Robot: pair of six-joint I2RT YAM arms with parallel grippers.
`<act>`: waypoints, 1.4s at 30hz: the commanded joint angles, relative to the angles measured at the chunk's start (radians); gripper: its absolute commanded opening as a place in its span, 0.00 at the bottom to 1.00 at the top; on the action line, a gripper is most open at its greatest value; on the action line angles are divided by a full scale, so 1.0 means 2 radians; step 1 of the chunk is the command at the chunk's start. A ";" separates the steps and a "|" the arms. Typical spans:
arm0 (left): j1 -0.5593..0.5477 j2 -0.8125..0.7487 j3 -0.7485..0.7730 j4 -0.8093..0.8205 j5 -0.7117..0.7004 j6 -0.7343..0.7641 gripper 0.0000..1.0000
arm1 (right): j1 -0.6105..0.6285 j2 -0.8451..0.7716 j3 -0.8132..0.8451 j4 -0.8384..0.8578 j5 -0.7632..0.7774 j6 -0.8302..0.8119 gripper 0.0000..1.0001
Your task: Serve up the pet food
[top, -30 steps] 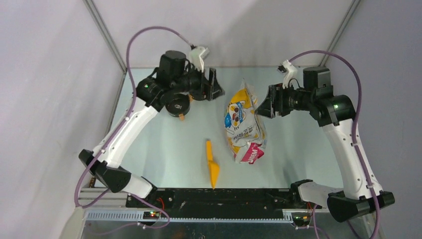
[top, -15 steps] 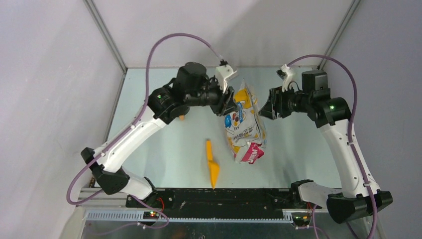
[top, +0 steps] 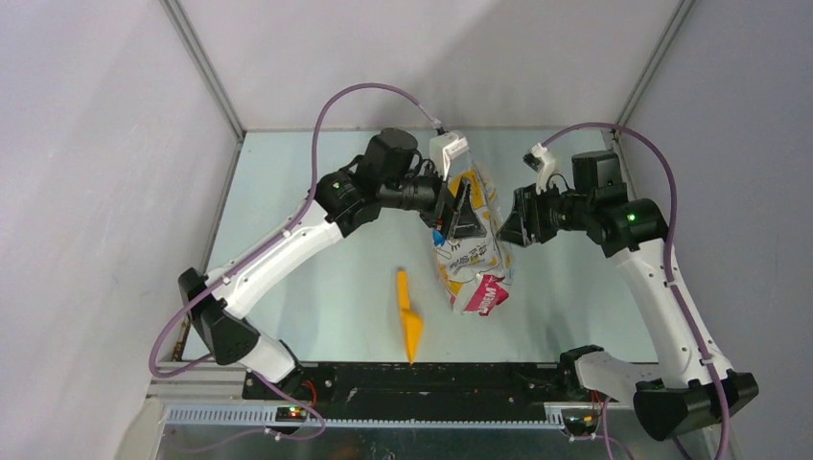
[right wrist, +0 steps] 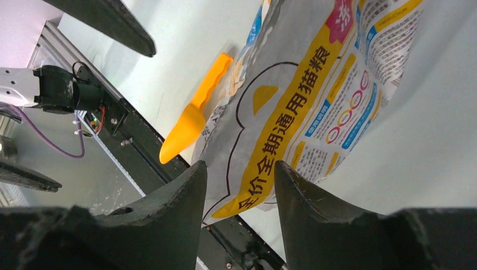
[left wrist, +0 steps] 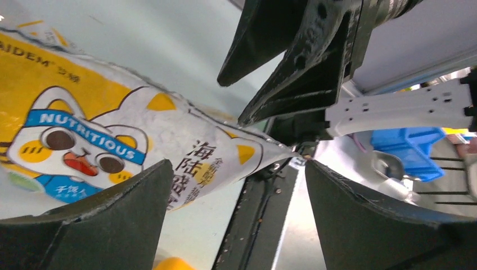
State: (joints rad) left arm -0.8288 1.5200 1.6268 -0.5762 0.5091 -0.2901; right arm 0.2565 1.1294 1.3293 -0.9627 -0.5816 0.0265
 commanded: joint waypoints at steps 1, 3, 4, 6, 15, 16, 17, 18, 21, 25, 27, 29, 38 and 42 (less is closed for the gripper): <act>0.000 0.018 -0.005 0.055 0.037 -0.052 0.92 | -0.002 -0.022 -0.010 0.005 -0.028 -0.009 0.51; -0.001 0.023 -0.008 0.058 0.027 -0.059 0.84 | -0.003 -0.024 -0.013 0.008 -0.041 -0.001 0.51; -0.001 0.026 -0.008 0.057 0.019 -0.056 0.80 | -0.003 -0.025 -0.013 0.009 -0.045 0.005 0.51; -0.001 0.028 -0.009 0.049 0.008 -0.044 0.76 | -0.004 -0.026 -0.013 0.011 -0.051 0.014 0.52; -0.001 0.020 -0.014 0.033 -0.008 -0.010 0.69 | -0.022 -0.031 -0.027 0.027 -0.064 0.046 0.50; -0.001 0.020 -0.014 0.032 -0.009 -0.008 0.69 | -0.023 -0.031 -0.029 0.027 -0.054 0.046 0.49; -0.001 0.019 -0.014 0.029 -0.012 -0.004 0.70 | -0.023 -0.031 -0.029 0.026 -0.049 0.044 0.48; -0.001 0.019 -0.014 0.028 -0.013 -0.001 0.71 | -0.023 -0.031 -0.029 0.025 -0.040 0.043 0.47; -0.001 0.017 -0.012 0.020 -0.017 0.012 0.74 | -0.024 -0.032 -0.030 0.022 -0.028 0.038 0.45; -0.001 0.014 -0.010 0.014 -0.029 0.024 0.76 | -0.024 -0.033 -0.030 0.020 -0.011 0.032 0.43; -0.002 0.013 -0.008 0.011 -0.034 0.026 0.77 | -0.025 -0.035 -0.030 0.020 -0.005 0.030 0.43; -0.001 0.012 -0.006 0.009 -0.037 0.029 0.77 | -0.026 -0.039 -0.030 0.023 -0.016 0.035 0.44; -0.002 0.014 0.007 0.000 -0.040 0.038 0.78 | -0.023 -0.041 -0.030 0.037 -0.083 0.061 0.51; -0.001 0.017 0.013 0.003 -0.031 0.032 0.78 | -0.023 -0.033 -0.030 0.036 -0.056 0.060 0.47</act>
State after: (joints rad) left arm -0.8291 1.5841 1.5982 -0.5873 0.4362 -0.2317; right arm 0.2077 1.0554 1.2682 -0.9249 -0.7177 0.1314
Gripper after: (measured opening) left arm 0.780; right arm 0.487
